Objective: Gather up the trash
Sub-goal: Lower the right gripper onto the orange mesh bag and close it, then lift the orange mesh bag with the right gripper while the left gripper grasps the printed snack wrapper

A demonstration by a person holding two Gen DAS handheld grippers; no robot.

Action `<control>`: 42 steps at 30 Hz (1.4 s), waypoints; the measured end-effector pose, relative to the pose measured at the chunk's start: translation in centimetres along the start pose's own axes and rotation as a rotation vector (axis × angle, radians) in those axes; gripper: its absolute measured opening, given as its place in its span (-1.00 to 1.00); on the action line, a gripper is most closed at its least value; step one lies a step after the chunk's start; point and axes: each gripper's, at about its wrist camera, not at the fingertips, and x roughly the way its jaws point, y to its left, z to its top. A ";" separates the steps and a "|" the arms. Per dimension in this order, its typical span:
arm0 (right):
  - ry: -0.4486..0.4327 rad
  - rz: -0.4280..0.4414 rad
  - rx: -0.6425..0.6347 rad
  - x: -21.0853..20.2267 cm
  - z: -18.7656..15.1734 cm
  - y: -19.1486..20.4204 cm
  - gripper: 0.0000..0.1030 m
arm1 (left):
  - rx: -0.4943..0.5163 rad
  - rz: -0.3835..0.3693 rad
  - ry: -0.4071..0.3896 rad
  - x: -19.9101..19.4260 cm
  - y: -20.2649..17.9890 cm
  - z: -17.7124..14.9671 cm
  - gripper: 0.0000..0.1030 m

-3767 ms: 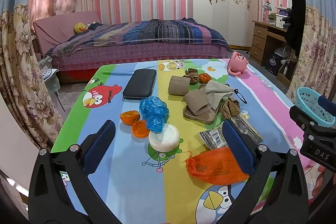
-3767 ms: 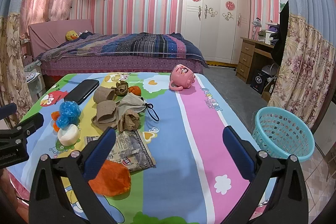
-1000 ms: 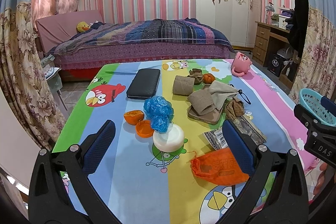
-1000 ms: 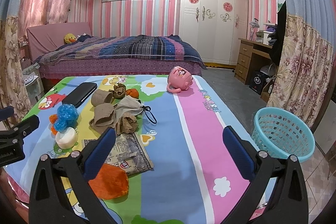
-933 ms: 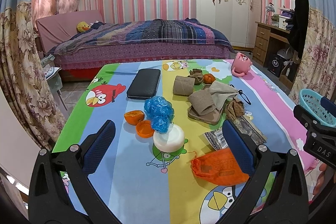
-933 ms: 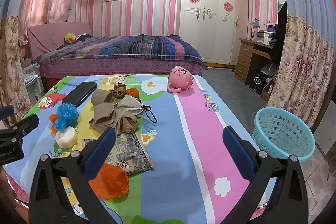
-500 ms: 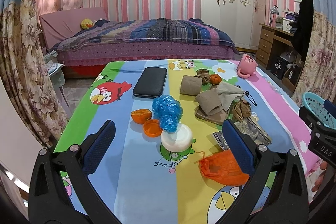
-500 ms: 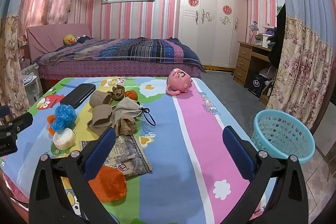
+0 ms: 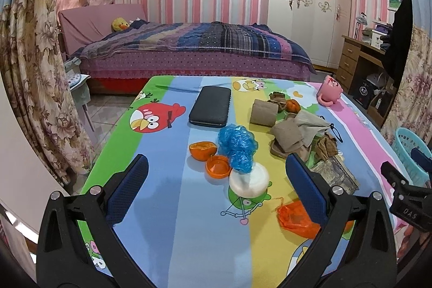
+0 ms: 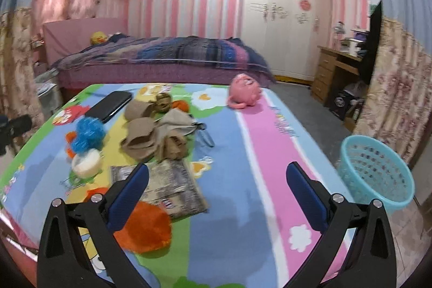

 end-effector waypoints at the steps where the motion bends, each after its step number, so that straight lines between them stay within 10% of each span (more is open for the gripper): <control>1: -0.003 -0.016 -0.015 0.0 -0.2 0.4 0.93 | -0.001 0.008 -0.003 0.0 0.3 0.0 0.90; 31: 0.232 0.133 -0.058 4.7 -4.2 3.2 0.91 | -0.010 0.062 0.024 2.2 1.9 -0.6 0.90; 42: 0.302 0.238 -0.060 5.4 -5.5 4.4 -0.24 | -0.003 0.046 0.029 2.1 1.4 -0.8 0.90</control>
